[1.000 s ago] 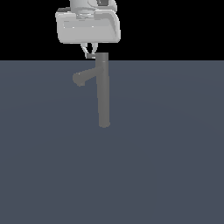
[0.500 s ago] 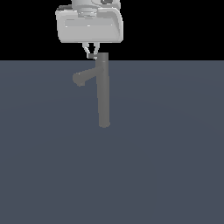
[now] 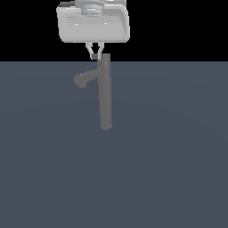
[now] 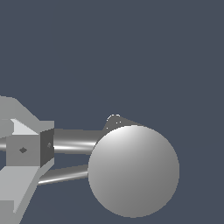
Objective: Turn on the faucet by rotating a designated handle.
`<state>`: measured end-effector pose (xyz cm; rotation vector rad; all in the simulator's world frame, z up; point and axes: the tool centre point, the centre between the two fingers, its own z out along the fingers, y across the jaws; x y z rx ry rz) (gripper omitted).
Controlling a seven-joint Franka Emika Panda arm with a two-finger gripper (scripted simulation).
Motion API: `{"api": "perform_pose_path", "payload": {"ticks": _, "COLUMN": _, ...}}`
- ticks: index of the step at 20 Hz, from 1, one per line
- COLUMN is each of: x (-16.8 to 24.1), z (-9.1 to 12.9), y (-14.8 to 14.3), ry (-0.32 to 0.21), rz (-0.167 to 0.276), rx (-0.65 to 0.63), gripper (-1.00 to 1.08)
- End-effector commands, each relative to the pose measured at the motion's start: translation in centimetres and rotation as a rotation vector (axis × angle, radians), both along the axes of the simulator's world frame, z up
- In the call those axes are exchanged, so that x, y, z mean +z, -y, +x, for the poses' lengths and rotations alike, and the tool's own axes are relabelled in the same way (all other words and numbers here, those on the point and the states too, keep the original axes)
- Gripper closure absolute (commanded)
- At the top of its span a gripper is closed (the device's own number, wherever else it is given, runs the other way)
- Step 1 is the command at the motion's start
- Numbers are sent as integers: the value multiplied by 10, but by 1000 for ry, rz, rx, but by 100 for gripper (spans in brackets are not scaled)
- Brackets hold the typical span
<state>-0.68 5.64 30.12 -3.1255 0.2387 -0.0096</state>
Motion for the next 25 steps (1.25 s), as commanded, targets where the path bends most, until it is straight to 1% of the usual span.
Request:
{"api": "perform_pose_path", "payload": {"ticks": 1, "x": 0, "z": 5, "y": 28, "ry": 0, "rz": -4, "rx": -26, "gripper": 108}}
{"api": "perform_pose_path", "payload": {"ticks": 5, "x": 0, "z": 10, "y": 58, "ry": -6, "rz": -6, "rx": -38, "gripper": 108}}
{"api": "perform_pose_path", "payload": {"ticks": 6, "x": 0, "z": 10, "y": 58, "ry": -6, "rz": -6, "rx": -38, "gripper": 108}}
{"api": "perform_pose_path", "payload": {"ticks": 7, "x": 0, "z": 1, "y": 17, "ry": -17, "rz": 3, "rx": 19, "gripper": 108}}
{"api": "perform_pose_path", "payload": {"ticks": 20, "x": 0, "z": 41, "y": 65, "ry": -9, "rz": -4, "rx": -25, "gripper": 108}}
{"api": "perform_pose_path", "payload": {"ticks": 24, "x": -1, "z": 52, "y": 80, "ry": -7, "rz": -6, "rx": -38, "gripper": 108}}
{"api": "perform_pose_path", "payload": {"ticks": 25, "x": -1, "z": 52, "y": 80, "ry": -7, "rz": -6, "rx": -38, "gripper": 108}}
